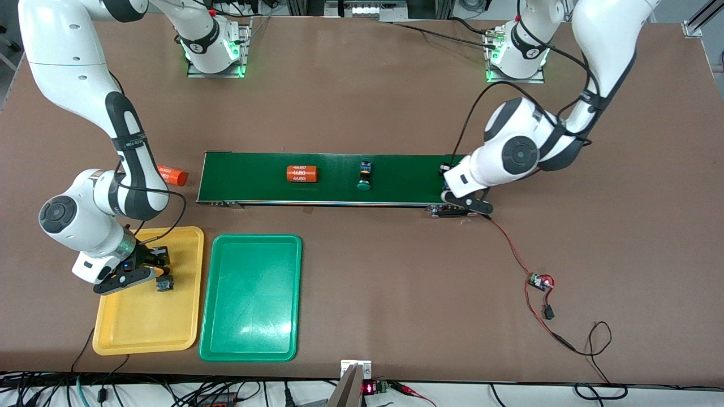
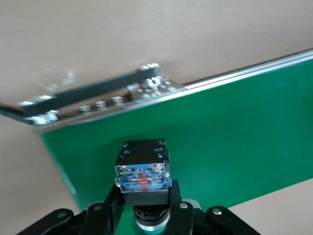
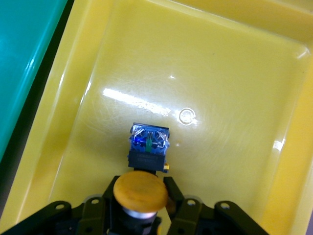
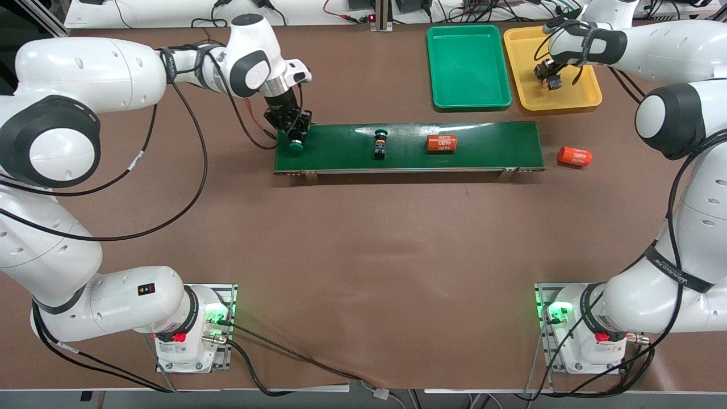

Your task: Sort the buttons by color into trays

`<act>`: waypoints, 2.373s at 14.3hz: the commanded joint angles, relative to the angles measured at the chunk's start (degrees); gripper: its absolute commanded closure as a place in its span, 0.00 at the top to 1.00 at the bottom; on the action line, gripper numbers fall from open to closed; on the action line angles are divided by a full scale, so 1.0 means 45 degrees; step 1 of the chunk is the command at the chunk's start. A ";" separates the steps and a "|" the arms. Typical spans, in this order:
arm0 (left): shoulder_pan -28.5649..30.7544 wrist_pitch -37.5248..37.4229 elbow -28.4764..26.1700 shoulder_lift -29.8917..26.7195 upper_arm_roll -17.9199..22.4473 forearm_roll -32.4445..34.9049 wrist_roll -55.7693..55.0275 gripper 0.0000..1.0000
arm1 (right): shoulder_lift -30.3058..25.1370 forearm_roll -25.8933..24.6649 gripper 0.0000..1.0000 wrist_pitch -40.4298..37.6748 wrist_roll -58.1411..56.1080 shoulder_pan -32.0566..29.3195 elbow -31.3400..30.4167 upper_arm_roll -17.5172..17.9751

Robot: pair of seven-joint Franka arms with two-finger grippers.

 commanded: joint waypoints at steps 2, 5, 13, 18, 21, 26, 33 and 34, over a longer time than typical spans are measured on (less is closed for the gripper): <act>-0.0368 0.0142 0.0019 -0.0022 0.0209 -0.0223 -0.0303 0.00 | 0.0078 0.0158 1.00 0.0067 -0.0030 -0.0201 0.0197 0.0145; -0.0387 0.0355 0.0019 0.0056 0.0364 -0.0107 -0.0225 0.74 | 0.0078 0.0158 1.00 0.0067 0.0028 -0.0201 0.0197 0.0145; -0.0622 -0.0069 0.0758 -0.2245 0.1359 -0.0242 -0.0146 1.00 | -0.1812 0.1057 1.00 -0.2192 0.3515 0.1106 -0.0484 0.0184; -0.1126 -0.3679 0.3764 -0.2931 0.4088 -0.0223 -0.0108 1.00 | -0.4078 0.1096 1.00 -0.3428 0.7381 0.2763 -0.2611 0.0281; -0.2317 -0.5032 0.4684 -0.3690 0.6626 -0.0223 0.0593 1.00 | -0.4375 0.1077 1.00 -0.3448 1.0526 0.3585 -0.3103 0.1392; -0.1717 -0.6985 0.6678 -0.3908 0.7748 -0.0262 0.3272 1.00 | -0.4355 0.0998 1.00 -0.3448 1.1825 0.5324 -0.3376 0.1395; -0.1598 -0.7026 0.6542 -0.4338 0.7689 -0.0516 0.3426 1.00 | -0.4355 -0.0268 1.00 -0.3312 1.4689 0.6692 -0.3826 0.1433; -0.1598 -0.7045 0.6562 -0.4338 0.7747 -0.0516 0.3428 1.00 | -0.4336 -0.0581 1.00 -0.3312 1.5199 0.6829 -0.3826 0.1434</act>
